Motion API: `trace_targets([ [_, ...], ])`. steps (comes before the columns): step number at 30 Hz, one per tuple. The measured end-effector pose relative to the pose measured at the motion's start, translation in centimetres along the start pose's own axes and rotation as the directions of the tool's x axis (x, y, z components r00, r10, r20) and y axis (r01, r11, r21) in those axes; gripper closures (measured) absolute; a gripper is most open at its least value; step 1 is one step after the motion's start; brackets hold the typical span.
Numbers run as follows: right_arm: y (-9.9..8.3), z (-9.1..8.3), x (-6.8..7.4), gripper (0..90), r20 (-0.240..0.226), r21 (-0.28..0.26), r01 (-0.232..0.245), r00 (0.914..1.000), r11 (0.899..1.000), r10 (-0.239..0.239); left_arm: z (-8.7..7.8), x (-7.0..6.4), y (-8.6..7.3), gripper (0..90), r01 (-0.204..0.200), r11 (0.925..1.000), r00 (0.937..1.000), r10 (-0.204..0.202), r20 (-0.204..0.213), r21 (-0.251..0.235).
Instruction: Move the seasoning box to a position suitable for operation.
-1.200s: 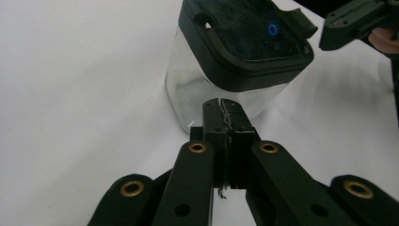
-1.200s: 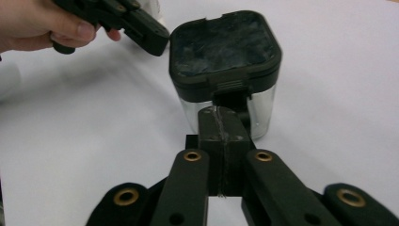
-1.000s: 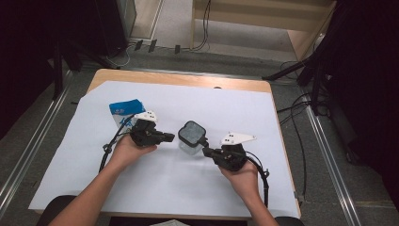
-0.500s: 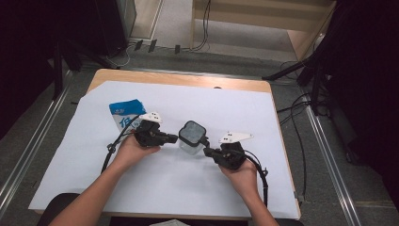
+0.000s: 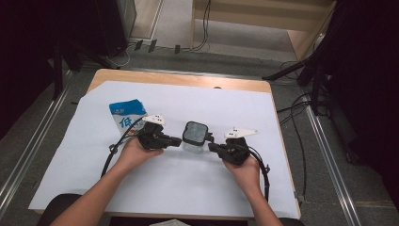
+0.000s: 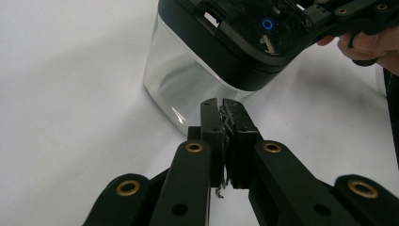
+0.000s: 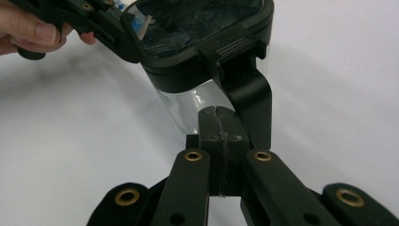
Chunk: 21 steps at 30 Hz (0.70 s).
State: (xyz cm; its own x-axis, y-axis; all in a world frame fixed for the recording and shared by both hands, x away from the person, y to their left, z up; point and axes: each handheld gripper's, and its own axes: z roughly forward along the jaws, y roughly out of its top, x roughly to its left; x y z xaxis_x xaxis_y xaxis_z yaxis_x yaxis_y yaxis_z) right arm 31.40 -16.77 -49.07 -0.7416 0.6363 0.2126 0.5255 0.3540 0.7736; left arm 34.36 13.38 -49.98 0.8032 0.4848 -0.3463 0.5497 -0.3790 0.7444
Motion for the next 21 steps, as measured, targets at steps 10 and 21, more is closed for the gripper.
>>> trace_targets([
  [10,0.0,0.1,-1.1,90.0,0.017,-0.009,-0.019,0.9997,1.0,0.019,0.5,-0.6,-0.1,87.2,-0.021,0.9998,0.9994,0.021,0.028,-0.005],
  [21,0.0,-1.0,-0.6,79.0,0.004,0.009,0.004,1.0,1.0,-0.004,-0.5,0.0,0.1,63.5,-0.052,0.9983,0.9982,0.053,0.027,-0.026],
])
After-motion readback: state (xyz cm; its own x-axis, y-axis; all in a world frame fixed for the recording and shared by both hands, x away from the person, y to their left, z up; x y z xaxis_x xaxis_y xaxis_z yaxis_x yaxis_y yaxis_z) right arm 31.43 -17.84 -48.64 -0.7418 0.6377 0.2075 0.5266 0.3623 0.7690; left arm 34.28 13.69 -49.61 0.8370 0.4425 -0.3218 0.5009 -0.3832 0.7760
